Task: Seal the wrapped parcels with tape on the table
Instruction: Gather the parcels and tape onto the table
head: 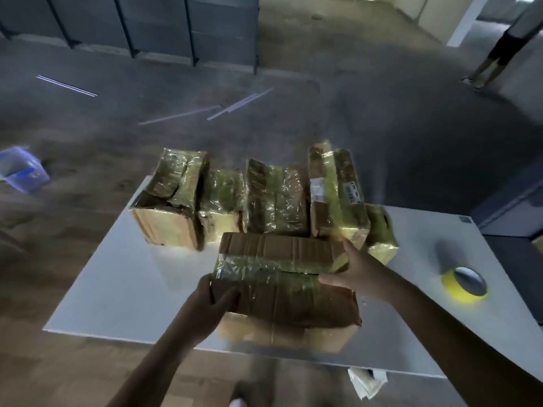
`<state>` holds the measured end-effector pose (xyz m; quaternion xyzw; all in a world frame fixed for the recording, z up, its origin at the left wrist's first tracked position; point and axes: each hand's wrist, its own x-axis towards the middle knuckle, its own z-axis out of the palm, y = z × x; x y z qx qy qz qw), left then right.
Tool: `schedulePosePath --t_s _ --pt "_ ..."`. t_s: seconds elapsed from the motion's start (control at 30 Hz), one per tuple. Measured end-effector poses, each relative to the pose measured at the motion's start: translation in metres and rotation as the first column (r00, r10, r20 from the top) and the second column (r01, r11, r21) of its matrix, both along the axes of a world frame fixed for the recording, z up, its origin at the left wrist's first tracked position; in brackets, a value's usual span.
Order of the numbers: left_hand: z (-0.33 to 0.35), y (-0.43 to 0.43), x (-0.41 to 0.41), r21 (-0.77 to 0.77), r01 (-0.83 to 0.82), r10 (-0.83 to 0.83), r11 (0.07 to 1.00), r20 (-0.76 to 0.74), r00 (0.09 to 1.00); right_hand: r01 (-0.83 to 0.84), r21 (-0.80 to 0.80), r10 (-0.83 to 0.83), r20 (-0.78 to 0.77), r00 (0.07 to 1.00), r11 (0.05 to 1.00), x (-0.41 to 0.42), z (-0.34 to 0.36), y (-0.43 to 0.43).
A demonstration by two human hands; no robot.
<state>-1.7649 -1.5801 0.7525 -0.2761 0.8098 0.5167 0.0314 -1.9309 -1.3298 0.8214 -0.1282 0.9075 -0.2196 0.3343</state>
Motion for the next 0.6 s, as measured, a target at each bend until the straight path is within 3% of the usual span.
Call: schedulePosePath --t_s 0.27,0.5,0.57,0.6 --pt "-0.009 0.026 -0.021 -0.052 0.115 -0.114 0.992 0.017 0.993 0.113 -0.039 -0.113 0.001 0.994 0.993 -0.008 -0.031 0.034" --pt "-0.014 0.039 -0.032 -0.061 0.107 -0.105 0.992 0.038 0.994 0.129 -0.104 -0.13 -0.006 0.991 0.986 -0.021 -0.04 0.042" --pt "-0.015 0.046 -0.033 -0.283 0.09 -0.095 0.955 -0.005 0.995 0.127 -0.115 -0.129 -0.008 0.992 0.985 -0.02 -0.042 0.043" --pt "-0.013 0.05 -0.034 -0.448 0.093 -0.123 0.889 -0.038 0.992 0.107 -0.117 -0.115 -0.065 0.991 0.987 -0.018 -0.043 0.042"
